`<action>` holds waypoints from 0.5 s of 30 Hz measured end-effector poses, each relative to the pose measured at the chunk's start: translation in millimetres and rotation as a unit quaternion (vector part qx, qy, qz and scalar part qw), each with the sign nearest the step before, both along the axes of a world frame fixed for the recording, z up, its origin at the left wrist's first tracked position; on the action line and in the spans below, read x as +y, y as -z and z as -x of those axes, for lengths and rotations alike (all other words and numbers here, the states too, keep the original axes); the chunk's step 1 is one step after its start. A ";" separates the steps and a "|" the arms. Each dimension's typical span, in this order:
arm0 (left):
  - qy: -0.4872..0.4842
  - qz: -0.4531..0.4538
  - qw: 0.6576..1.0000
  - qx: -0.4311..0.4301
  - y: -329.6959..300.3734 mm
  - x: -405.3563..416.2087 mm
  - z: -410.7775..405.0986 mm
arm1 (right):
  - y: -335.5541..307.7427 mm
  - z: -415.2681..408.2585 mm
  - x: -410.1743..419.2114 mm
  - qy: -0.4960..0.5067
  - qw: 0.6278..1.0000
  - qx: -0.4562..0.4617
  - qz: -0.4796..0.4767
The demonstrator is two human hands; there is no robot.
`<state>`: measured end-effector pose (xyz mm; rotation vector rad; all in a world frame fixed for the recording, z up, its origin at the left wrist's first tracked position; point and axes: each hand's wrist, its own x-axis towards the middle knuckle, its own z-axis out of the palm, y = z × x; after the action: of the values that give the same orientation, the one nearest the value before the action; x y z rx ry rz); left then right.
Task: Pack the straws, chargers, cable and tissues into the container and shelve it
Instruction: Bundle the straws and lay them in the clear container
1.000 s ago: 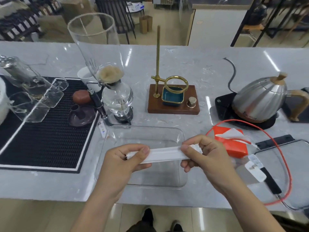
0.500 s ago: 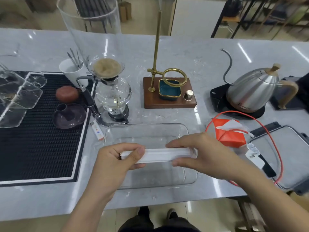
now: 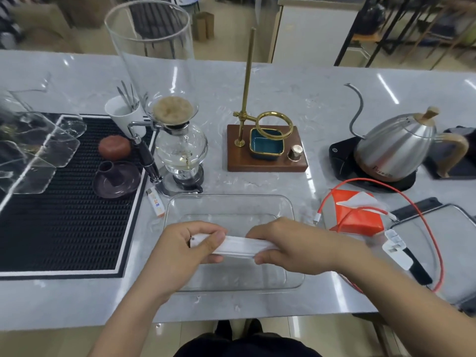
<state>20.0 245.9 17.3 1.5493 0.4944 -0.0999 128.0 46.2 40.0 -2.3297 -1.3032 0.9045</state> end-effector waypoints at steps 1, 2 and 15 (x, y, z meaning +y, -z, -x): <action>0.020 -0.024 0.999 0.004 -0.7 2.6 -0.2 | 1.7 -0.7 1.7 -0.002 1.000 0.005 -0.002; 0.044 -0.050 0.998 0.008 -1.2 5.8 -0.2 | 2.8 -1.2 3.6 -0.004 1.000 0.013 -0.004; 0.452 -0.387 0.800 0.076 0.2 36.2 -15.8 | 28.7 -0.5 30.4 -0.029 0.995 0.096 0.022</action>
<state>35.8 282.1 17.1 2.5001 -0.1829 -0.8539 128.5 76.6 11.3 -2.1836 -1.2880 1.1570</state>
